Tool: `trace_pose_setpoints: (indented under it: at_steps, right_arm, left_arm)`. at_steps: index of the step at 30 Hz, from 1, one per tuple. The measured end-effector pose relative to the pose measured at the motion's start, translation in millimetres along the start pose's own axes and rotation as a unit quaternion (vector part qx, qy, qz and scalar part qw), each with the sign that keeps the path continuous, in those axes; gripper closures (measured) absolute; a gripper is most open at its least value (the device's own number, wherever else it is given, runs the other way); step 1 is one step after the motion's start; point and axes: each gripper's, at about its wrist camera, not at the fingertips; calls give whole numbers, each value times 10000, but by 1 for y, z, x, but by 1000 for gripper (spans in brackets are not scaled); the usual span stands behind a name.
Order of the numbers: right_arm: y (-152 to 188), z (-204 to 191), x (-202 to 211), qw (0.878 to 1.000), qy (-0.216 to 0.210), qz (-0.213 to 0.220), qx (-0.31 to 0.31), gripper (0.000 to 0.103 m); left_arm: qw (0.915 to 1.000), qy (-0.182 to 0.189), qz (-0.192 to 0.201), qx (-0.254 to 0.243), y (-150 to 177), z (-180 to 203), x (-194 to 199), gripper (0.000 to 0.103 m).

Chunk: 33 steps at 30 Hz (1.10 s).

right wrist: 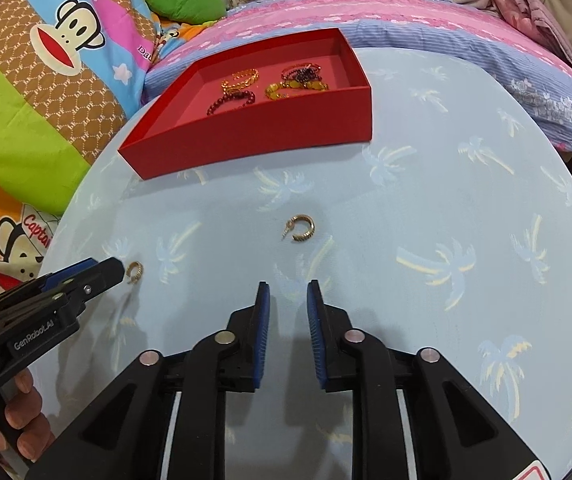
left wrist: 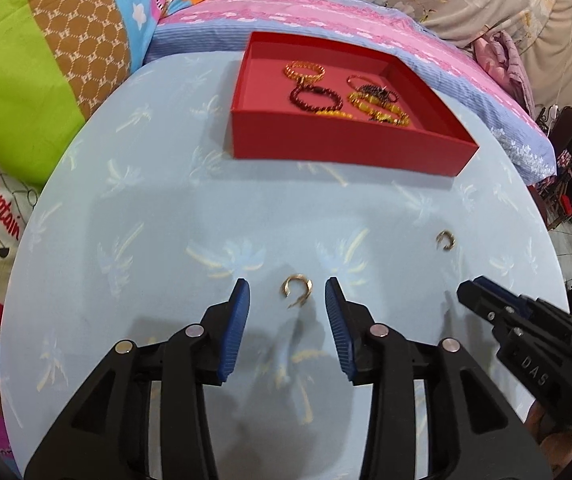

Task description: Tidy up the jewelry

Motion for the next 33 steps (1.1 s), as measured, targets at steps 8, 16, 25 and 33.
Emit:
trace_pose_setpoints:
  at_steps: [8, 16, 25, 33]
  right_arm:
    - [1, -1, -5, 10000, 41, 44, 48, 71]
    - [-13, -5, -15, 9998, 99, 124, 69, 69]
    - [-25, -13, -26, 9996, 150, 211, 146, 69]
    - [-23, -20, -30, 9971, 452, 423, 445, 79]
  left_arm:
    - [10000, -50, -80, 31, 13, -1, -8, 57]
    - [9999, -100, -53, -117, 4, 7, -16, 55]
    - [9996, -156, -35, -213, 2, 9, -19, 55]
    - [9994, -209, -25, -267, 1, 11, -20, 55]
Point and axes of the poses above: each gripper's, at about its wrist camera, not at the fingertips, and x roughly against the way its jaws point, z to its right, y to its underside, and after that the axes turned 15 degrees about -x, right-handed
